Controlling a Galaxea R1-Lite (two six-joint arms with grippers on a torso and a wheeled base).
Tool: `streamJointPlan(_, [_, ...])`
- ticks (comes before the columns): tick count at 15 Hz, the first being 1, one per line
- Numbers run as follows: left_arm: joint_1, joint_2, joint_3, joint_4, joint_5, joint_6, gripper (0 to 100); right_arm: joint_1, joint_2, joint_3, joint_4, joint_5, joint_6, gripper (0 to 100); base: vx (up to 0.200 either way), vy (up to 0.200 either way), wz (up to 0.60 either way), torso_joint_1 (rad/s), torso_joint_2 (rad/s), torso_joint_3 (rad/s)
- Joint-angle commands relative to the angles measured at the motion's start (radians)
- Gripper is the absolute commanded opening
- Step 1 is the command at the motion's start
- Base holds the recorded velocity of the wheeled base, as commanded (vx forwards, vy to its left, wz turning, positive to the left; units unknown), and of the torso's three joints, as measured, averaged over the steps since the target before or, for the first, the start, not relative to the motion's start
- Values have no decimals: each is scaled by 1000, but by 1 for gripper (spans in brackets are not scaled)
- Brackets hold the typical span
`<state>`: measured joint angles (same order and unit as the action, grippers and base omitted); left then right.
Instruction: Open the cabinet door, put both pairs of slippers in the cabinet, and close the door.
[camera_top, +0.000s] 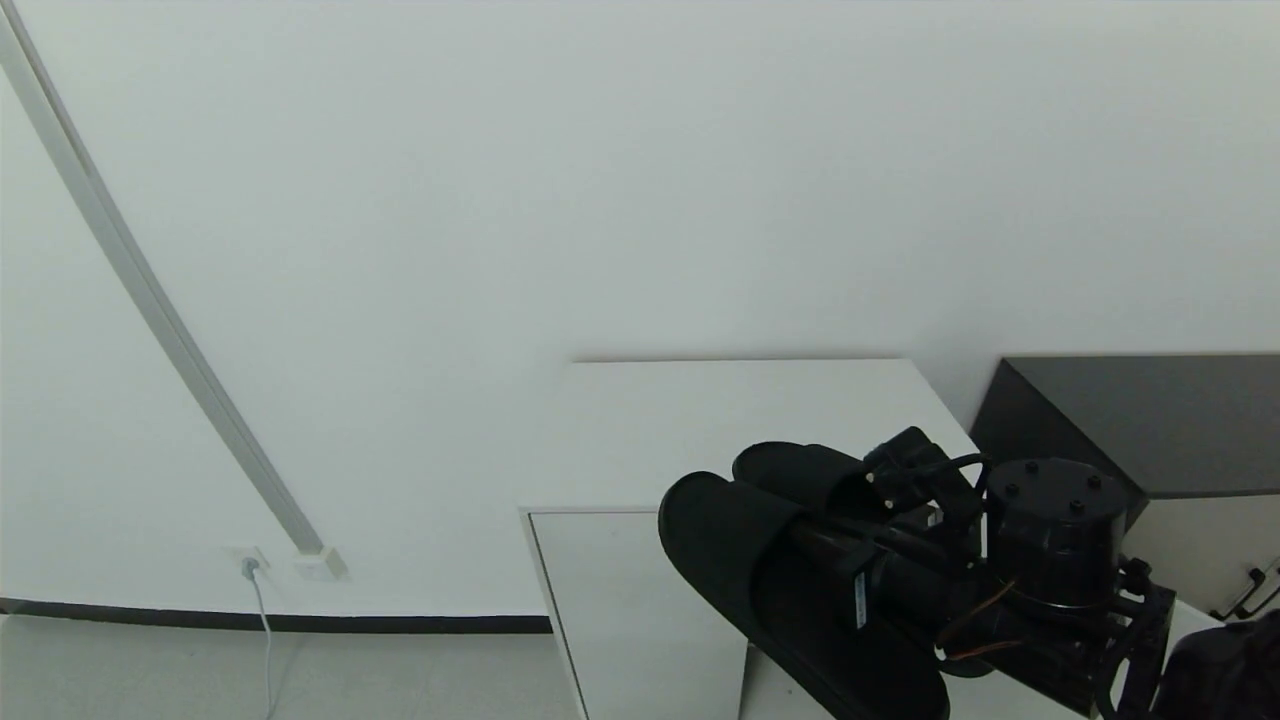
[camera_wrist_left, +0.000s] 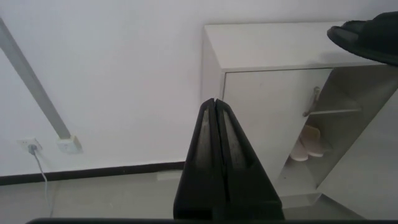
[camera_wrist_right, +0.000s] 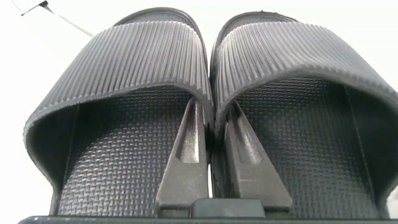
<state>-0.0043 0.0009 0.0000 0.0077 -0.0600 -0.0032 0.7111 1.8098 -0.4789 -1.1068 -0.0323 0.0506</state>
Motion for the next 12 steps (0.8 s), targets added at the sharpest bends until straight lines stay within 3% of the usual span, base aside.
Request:
streamJointPlan(1, [0,1,0,0,0,-1,0,1,3,5,-1,0,0,0,0,-200,0,7,2,7])
streamJointPlan(8, [0,1,0,0,0,-1,0,1,3,26,-27,3,-28,0,0,-200,0,3,2,3])
streamJointPlan(12, [0,1,0,0,0,-1,0,2,3,28,-28,3,-28,0,0,0,0,0,0,0])
